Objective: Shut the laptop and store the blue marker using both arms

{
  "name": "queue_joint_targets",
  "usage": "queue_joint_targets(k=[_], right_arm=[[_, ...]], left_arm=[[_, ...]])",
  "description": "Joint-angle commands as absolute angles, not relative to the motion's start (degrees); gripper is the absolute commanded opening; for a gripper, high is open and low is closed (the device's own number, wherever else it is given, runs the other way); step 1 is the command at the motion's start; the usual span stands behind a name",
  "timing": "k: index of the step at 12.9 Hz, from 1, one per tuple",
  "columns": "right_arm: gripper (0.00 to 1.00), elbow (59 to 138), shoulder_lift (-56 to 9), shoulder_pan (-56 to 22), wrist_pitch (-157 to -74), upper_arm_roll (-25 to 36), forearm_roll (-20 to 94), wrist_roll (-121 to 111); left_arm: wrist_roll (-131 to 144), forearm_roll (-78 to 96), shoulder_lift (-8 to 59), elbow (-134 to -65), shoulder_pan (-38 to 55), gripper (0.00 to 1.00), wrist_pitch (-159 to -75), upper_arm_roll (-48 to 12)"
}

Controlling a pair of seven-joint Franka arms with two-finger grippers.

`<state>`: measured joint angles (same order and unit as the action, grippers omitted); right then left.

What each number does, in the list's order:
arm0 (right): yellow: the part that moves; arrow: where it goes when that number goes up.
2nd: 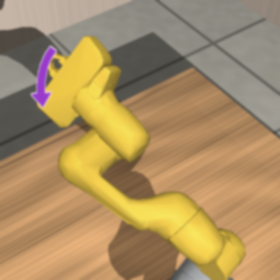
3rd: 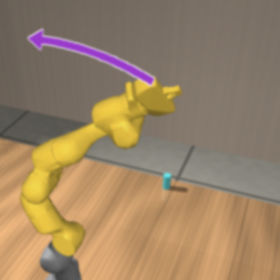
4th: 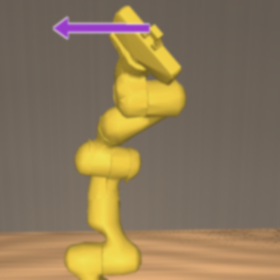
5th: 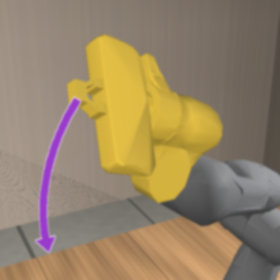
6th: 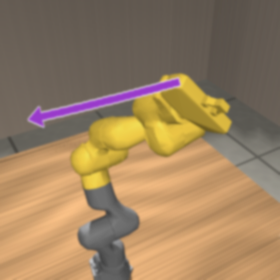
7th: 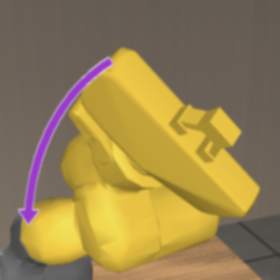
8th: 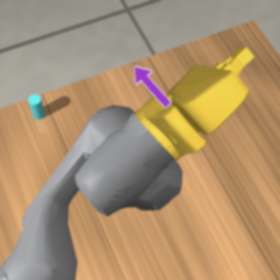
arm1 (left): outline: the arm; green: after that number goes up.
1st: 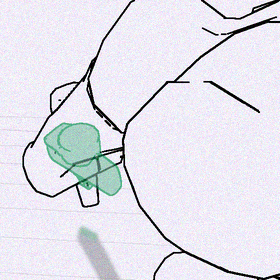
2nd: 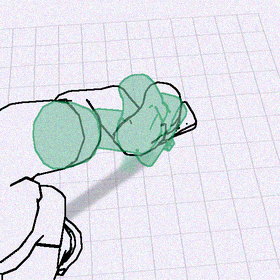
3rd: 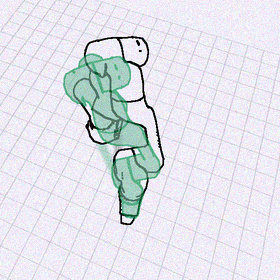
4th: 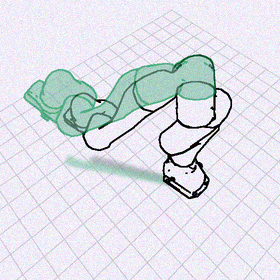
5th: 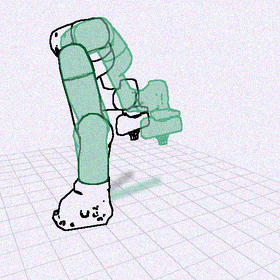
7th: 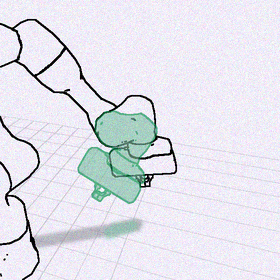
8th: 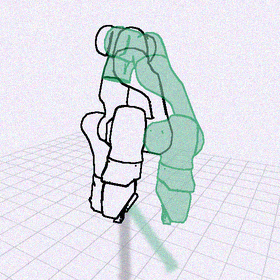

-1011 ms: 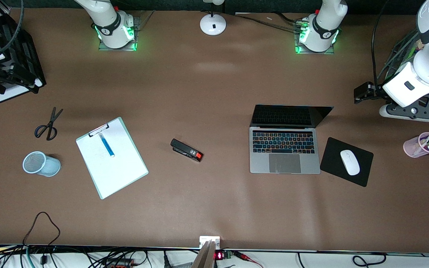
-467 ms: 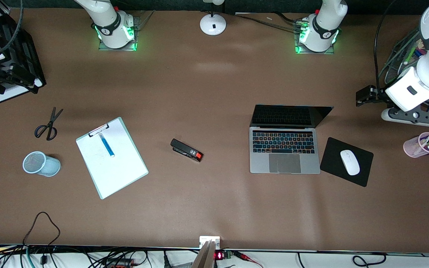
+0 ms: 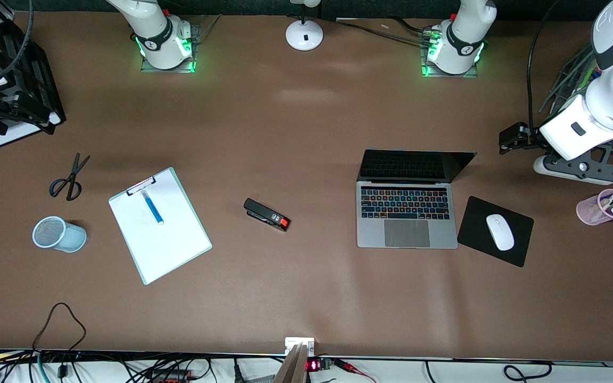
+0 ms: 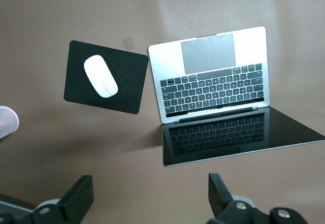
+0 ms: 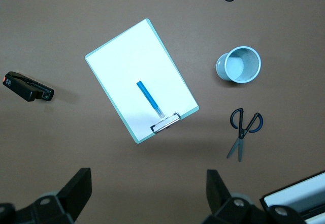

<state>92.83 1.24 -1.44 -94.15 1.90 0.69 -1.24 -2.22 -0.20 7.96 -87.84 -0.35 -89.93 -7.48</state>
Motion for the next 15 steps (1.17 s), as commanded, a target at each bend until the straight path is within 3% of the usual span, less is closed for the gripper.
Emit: queue_joint_targets(k=[1, 9, 15], right_arm=[[1.0, 92.6, 1.1, -1.0, -94.6, 1.8, 1.1, -1.5], [1.0, 92.3, 0.1, -0.9, -94.0, 3.9, 4.1, -1.7], [1.0, 92.4, -8.1, -0.8, -93.8, 3.9, 3.3, -5.4]], left_arm=[[-2.5, 0.8, 9.0, -85.7, -0.5, 1.0, -88.3, -7.4], [-2.7, 0.8, 9.0, -85.7, -0.6, 1.0, -86.8, -7.4], [-2.7, 0.9, 8.9, -85.7, -0.6, 1.0, -86.1, -7.4]])
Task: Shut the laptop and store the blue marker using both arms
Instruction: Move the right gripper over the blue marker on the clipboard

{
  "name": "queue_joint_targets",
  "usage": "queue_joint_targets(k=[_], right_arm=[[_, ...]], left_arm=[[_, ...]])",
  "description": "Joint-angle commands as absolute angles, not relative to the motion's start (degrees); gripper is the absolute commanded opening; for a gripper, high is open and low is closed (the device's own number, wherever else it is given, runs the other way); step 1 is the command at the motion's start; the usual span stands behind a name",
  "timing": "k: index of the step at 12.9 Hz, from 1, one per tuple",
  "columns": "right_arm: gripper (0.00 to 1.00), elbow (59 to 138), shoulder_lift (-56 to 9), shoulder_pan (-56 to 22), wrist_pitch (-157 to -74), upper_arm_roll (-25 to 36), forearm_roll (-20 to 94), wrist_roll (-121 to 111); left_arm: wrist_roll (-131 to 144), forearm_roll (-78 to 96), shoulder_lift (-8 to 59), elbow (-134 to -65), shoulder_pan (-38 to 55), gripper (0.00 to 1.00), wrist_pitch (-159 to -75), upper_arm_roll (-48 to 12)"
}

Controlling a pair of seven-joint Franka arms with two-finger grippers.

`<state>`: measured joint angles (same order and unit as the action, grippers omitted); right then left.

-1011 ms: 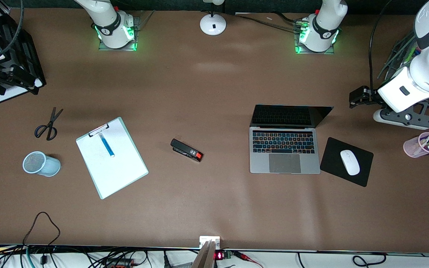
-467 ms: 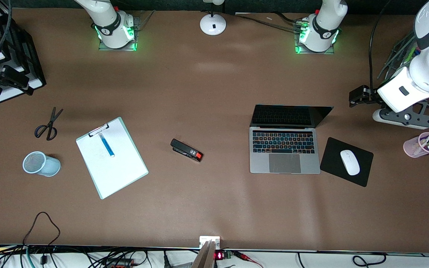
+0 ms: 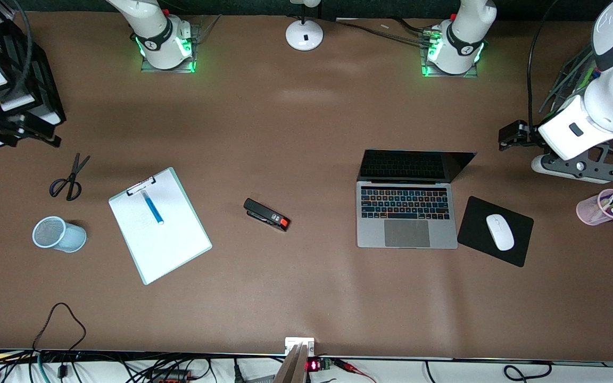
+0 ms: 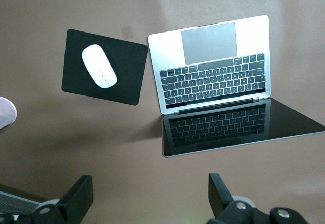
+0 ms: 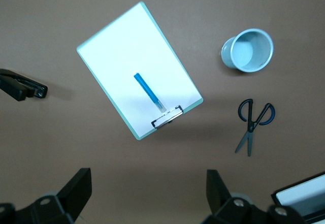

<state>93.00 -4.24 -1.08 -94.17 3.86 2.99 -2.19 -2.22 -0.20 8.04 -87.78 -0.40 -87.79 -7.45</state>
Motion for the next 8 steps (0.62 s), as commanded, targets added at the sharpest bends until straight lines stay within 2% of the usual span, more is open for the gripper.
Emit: queue_joint_targets(k=[1, 6, 8], right_arm=[[1.0, 93.0, -9.3, -0.5, -94.6, 3.9, 3.4, -8.8], [1.0, 93.9, -14.4, -1.7, -100.9, 3.6, 3.3, -10.4], [1.0, 97.4, -14.2, -3.2, -105.1, 3.6, 3.0, -10.6]], left_arm=[[-2.7, 0.9, 8.9, -85.7, -0.7, 1.0, -85.5, -7.4], [-2.7, 0.8, 9.1, -85.0, -0.7, 1.0, -85.5, -7.2], [-2.6, 0.6, 9.1, -85.0, -0.6, 1.0, -85.7, -7.2]])
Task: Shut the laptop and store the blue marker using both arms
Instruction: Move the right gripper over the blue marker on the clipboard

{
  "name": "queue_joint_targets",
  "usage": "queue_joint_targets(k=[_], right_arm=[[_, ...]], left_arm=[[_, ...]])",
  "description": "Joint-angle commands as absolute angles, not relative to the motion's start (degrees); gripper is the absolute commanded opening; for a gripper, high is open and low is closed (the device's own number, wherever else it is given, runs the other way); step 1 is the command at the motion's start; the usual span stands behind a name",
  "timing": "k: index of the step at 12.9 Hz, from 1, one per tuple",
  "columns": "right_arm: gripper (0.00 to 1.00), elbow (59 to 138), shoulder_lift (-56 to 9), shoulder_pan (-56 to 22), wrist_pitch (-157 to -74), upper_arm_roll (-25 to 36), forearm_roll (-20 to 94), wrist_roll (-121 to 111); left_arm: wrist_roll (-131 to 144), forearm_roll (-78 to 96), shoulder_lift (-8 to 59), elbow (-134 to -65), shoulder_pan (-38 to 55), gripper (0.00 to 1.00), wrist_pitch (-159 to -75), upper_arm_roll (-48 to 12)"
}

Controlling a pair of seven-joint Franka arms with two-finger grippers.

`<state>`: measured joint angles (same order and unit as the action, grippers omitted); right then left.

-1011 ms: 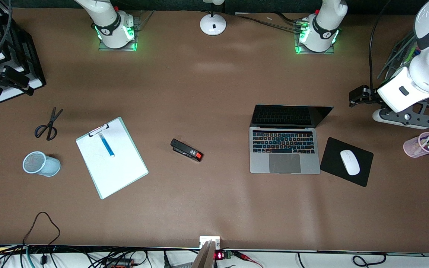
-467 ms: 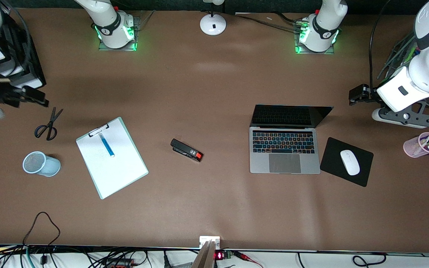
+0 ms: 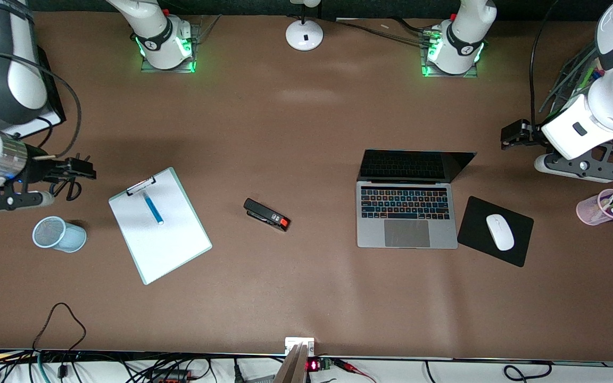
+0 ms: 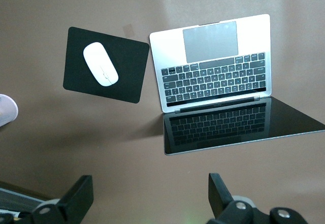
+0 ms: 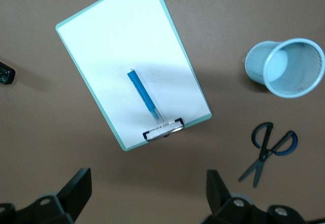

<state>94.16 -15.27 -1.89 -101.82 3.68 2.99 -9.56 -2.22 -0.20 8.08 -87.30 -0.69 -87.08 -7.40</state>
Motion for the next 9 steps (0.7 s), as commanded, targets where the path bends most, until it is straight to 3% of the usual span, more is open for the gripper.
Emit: queue_joint_targets(k=[1, 5, 9], right_arm=[[1.0, 98.7, -13.9, -3.9, -106.7, 3.5, 2.5, -11.2], [1.0, 103.1, -13.9, -6.9, -113.4, 3.5, -0.6, -11.3], [1.0, 103.0, -13.7, -6.9, -113.6, 3.4, -0.5, -14.7]], left_arm=[[-2.6, 0.6, 9.1, -85.0, -0.6, 1.0, -85.7, -7.2], [-2.6, 0.6, 9.1, -85.0, -0.9, 1.0, -85.7, -7.2], [-2.2, 0.6, 9.3, -85.5, -0.7, 1.0, -85.2, -7.2]])
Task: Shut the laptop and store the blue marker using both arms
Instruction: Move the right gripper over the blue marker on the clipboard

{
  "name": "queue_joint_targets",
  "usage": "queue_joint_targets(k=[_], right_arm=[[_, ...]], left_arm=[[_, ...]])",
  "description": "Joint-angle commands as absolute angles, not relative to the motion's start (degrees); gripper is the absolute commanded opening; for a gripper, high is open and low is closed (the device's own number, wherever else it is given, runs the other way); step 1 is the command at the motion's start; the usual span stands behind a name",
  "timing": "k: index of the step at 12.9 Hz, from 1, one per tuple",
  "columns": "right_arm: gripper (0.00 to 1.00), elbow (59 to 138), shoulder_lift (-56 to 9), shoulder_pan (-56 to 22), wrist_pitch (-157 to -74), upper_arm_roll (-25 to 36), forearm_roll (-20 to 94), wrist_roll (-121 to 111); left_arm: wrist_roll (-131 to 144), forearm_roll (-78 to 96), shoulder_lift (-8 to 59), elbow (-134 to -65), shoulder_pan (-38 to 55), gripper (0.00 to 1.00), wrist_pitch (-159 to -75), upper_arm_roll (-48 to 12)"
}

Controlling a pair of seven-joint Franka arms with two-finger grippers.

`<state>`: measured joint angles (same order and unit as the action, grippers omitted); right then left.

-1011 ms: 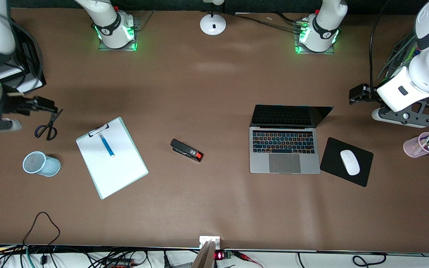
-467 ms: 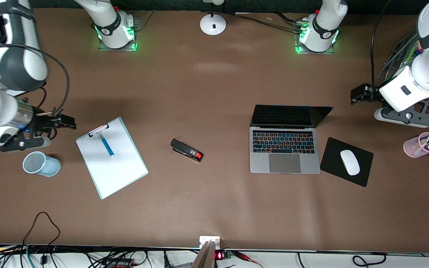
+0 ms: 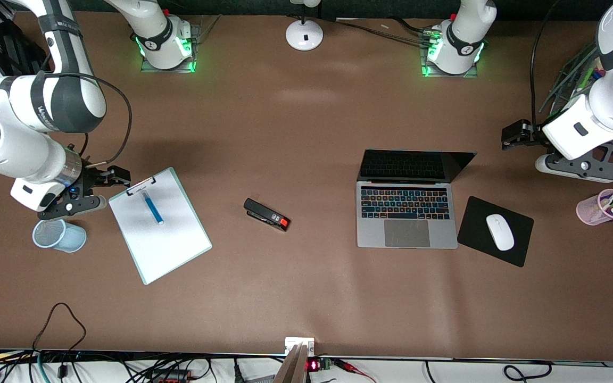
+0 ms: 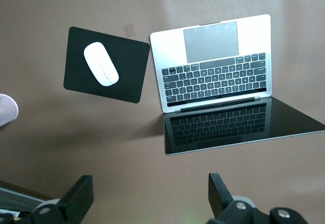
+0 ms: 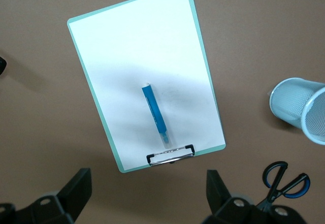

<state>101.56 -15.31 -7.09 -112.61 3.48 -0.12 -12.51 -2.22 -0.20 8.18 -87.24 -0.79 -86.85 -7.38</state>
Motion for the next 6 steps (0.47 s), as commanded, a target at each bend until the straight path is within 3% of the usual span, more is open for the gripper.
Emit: queue_joint_targets(k=[1, 2, 3, 5, 6], right_arm=[[1.0, 103.0, -13.7, -6.8, -113.6, 3.4, -0.5, -15.1], [1.0, 103.0, -13.7, -6.6, -113.6, 3.4, -0.5, -16.0], [1.0, 103.0, -13.7, -6.4, -113.6, 3.4, -0.4, -17.1], [1.0, 103.1, -13.7, -6.1, -114.3, 3.6, -0.3, -19.2], [1.0, 103.2, -13.8, -5.5, -114.7, 3.6, -0.1, -20.3]], left_arm=[[-2.2, 0.7, 10.4, -85.9, -0.7, 1.0, -83.9, -7.2], [-2.0, 0.7, 11.1, -85.8, -0.7, 1.0, -81.6, -7.3], [-1.7, 0.7, 11.4, -86.0, -0.4, 0.92, -80.8, -7.3], [-1.7, 0.7, 11.4, -87.0, 0.0, 0.3, -77.5, -8.2], [-1.6, 0.8, 11.7, -87.1, 0.1, 0.13, -75.2, -8.7]])
